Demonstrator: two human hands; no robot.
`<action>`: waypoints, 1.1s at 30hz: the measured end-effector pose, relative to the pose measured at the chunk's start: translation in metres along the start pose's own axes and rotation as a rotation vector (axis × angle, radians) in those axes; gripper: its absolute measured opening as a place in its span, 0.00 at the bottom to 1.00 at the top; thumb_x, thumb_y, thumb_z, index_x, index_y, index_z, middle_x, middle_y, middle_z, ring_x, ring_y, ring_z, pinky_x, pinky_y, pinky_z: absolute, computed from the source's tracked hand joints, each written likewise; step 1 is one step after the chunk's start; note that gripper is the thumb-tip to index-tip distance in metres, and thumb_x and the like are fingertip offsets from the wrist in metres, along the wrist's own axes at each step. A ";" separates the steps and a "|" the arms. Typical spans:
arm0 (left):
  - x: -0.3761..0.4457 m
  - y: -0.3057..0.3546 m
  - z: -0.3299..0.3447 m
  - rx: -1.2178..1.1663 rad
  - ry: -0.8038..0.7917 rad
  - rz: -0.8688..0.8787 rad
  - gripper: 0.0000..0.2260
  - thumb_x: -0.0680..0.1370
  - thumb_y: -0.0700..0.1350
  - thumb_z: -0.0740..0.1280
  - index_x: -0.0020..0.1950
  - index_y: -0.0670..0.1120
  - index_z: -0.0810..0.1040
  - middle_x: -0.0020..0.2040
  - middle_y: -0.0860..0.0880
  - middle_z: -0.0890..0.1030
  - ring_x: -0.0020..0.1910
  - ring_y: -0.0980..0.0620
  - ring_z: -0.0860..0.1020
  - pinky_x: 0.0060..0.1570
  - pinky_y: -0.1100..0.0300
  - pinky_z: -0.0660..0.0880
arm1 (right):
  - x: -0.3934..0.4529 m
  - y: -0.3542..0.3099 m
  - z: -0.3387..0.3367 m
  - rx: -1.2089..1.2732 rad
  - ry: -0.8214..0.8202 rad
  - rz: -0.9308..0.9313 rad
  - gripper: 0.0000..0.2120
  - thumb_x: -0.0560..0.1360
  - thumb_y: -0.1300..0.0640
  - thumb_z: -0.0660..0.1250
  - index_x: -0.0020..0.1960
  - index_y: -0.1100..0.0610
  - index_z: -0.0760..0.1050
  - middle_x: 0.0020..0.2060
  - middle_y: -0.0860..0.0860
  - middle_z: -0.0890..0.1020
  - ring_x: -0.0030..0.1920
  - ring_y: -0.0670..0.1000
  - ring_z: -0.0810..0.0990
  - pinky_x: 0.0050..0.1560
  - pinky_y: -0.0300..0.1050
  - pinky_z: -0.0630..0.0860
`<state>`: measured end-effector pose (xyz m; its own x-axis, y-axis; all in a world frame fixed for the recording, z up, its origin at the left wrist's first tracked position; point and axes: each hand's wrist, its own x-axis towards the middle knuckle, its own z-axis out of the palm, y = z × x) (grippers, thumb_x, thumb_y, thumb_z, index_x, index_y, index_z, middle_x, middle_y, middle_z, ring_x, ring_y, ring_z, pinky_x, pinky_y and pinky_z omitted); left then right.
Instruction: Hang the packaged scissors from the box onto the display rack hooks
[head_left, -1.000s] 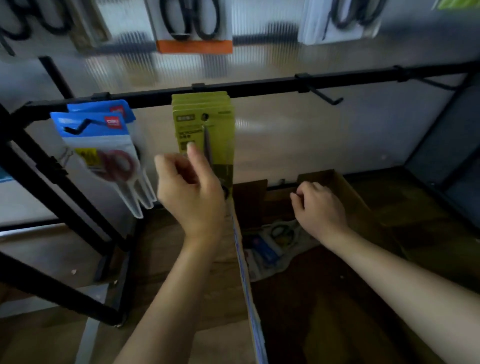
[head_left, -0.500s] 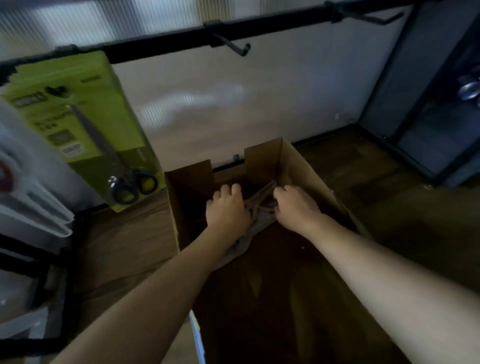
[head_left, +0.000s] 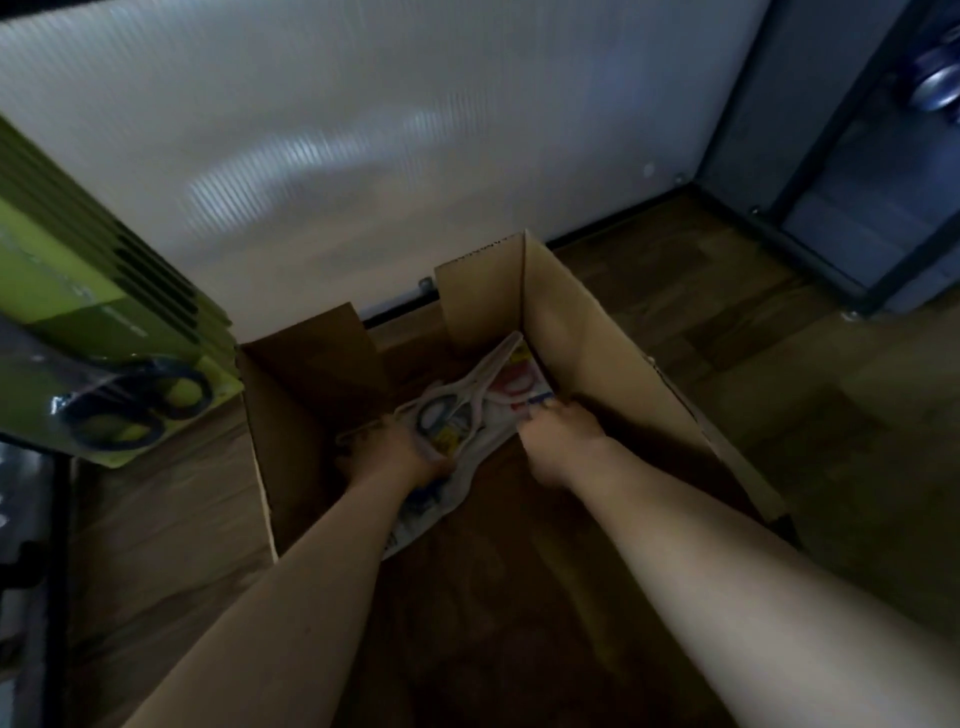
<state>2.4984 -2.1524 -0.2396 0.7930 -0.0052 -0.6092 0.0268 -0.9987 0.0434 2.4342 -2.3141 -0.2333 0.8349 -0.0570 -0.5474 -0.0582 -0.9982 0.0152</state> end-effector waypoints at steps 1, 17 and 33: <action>0.000 0.000 0.001 -0.013 0.019 0.000 0.49 0.65 0.67 0.71 0.75 0.44 0.53 0.72 0.41 0.61 0.71 0.38 0.61 0.66 0.44 0.63 | 0.003 0.001 -0.003 -0.062 -0.014 -0.031 0.23 0.79 0.57 0.59 0.73 0.59 0.61 0.71 0.57 0.64 0.71 0.57 0.60 0.69 0.53 0.61; -0.011 0.008 0.001 -0.364 0.297 0.063 0.15 0.79 0.38 0.62 0.64 0.42 0.64 0.61 0.39 0.72 0.58 0.42 0.74 0.47 0.54 0.72 | 0.045 -0.006 0.009 0.367 0.074 0.237 0.34 0.79 0.61 0.59 0.77 0.52 0.42 0.76 0.61 0.42 0.74 0.63 0.50 0.71 0.56 0.60; -0.049 0.005 -0.026 -0.677 0.588 0.200 0.13 0.74 0.32 0.65 0.56 0.44 0.77 0.54 0.47 0.78 0.47 0.56 0.71 0.45 0.63 0.71 | 0.029 -0.006 0.008 0.435 0.615 0.357 0.12 0.81 0.62 0.52 0.59 0.61 0.71 0.54 0.59 0.78 0.53 0.60 0.79 0.50 0.51 0.75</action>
<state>2.4753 -2.1556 -0.1894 0.9982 0.0376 -0.0474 0.0598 -0.7378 0.6723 2.4544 -2.3098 -0.2554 0.8686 -0.4953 -0.0142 -0.4773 -0.8286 -0.2925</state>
